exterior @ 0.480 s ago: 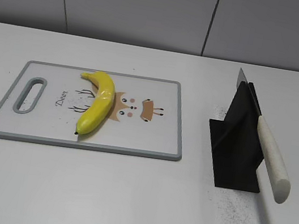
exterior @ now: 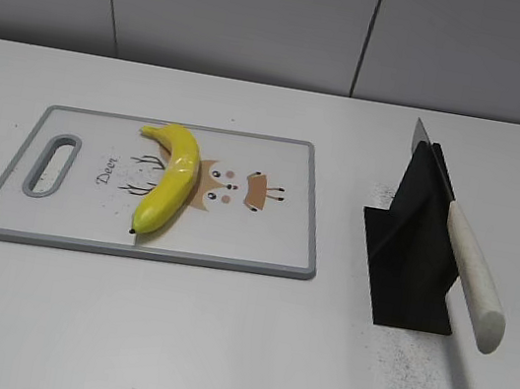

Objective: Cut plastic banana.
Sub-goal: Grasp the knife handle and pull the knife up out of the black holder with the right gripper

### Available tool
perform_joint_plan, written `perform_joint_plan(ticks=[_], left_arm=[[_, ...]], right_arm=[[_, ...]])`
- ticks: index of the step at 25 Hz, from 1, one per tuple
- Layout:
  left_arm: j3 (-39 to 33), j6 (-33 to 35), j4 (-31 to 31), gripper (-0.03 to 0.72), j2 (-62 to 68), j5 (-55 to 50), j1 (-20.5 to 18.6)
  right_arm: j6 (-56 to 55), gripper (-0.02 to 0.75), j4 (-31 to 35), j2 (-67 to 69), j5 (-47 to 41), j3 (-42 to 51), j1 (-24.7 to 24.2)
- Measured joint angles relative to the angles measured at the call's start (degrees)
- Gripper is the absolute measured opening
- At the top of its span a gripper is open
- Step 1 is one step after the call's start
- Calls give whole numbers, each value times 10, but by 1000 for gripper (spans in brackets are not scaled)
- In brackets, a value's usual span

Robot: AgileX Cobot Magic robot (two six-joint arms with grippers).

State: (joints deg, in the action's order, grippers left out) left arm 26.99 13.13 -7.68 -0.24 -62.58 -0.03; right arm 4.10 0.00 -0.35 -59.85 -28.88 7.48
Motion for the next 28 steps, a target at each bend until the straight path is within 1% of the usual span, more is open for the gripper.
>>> perform_joint_plan(ticks=[20, 24, 28], left_arm=[[0, 0, 0, 488, 0, 0, 0], [0, 0, 0, 488, 0, 0, 0], [0, 0, 0, 488, 0, 0, 0]], right_arm=[[0, 563, 0, 4, 1, 0, 0], [0, 564, 0, 69, 0, -24, 0], [-16, 582, 31, 163, 1, -62, 0]])
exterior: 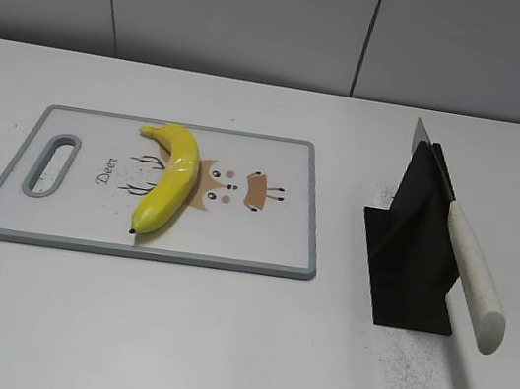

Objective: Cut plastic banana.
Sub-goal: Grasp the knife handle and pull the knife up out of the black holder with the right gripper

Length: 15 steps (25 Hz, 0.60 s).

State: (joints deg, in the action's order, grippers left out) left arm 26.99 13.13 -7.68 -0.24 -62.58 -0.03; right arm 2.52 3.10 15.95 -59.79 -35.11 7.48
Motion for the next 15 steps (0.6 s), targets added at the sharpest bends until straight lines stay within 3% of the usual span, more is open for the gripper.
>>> perform_joint_plan(ticks=[11, 15], left_arm=[[0, 0, 0, 492, 0, 0, 0], [0, 0, 0, 568, 0, 0, 0]], right_arm=[[-10, 582, 72, 251, 14, -51, 0], [-4, 582, 73, 324, 14, -82, 0]])
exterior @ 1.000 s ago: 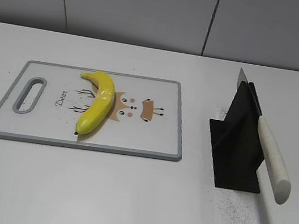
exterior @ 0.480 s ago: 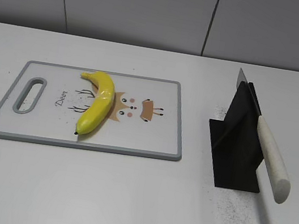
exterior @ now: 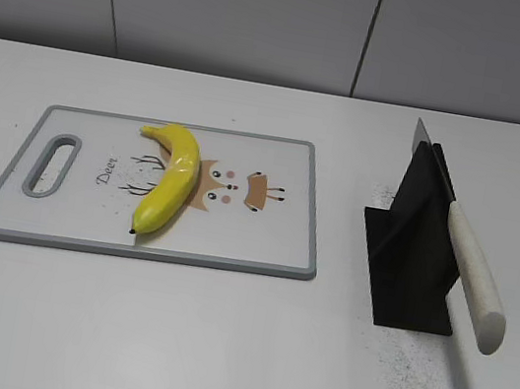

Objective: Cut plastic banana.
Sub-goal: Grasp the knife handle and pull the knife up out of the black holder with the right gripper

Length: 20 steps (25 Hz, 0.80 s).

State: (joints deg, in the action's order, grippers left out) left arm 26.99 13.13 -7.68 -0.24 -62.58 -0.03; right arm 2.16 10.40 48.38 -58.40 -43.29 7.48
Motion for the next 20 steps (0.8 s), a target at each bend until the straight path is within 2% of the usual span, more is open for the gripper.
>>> perform_joint_plan(ticks=[2, 5, 14, 20], left_arm=[[0, 0, 0, 604, 0, 0, 0], [0, 0, 0, 614, 0, 0, 0], [0, 0, 0, 597, 0, 0, 0], [0, 0, 0, 594, 0, 0, 0]], right_arm=[[3, 582, 0, 32, 1, -15, 0], [4, 582, 0, 83, 3, -37, 14], [-37, 581, -50, 217, 6, -106, 136], [-92, 560, -60, 293, 17, -123, 147]])
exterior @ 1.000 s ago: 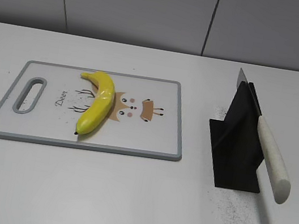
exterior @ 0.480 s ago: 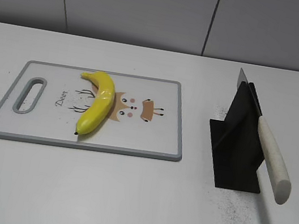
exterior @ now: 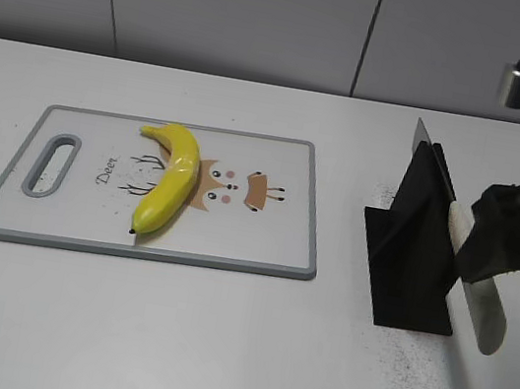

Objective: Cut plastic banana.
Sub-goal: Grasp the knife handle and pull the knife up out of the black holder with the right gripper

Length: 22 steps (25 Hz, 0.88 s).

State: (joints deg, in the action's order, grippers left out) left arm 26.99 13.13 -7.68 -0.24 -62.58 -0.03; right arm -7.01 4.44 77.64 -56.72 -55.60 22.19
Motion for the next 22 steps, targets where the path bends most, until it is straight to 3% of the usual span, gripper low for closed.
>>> perform_joint_plan(ticks=[9, 12, 16, 22], left_arm=[[0, 0, 1, 590, 0, 0, 0], [0, 0, 1, 590, 0, 0, 0], [0, 0, 1, 590, 0, 0, 0], [0, 0, 1, 586, 0, 0, 0]], right_arm=[[-57, 499, 4, 109, 27, 0, 0], [-67, 415, 18, 118, 45, 0, 0], [-75, 181, 32, 120, 57, -1, 0], [-86, 162, 33, 120, 55, -1, -1]])
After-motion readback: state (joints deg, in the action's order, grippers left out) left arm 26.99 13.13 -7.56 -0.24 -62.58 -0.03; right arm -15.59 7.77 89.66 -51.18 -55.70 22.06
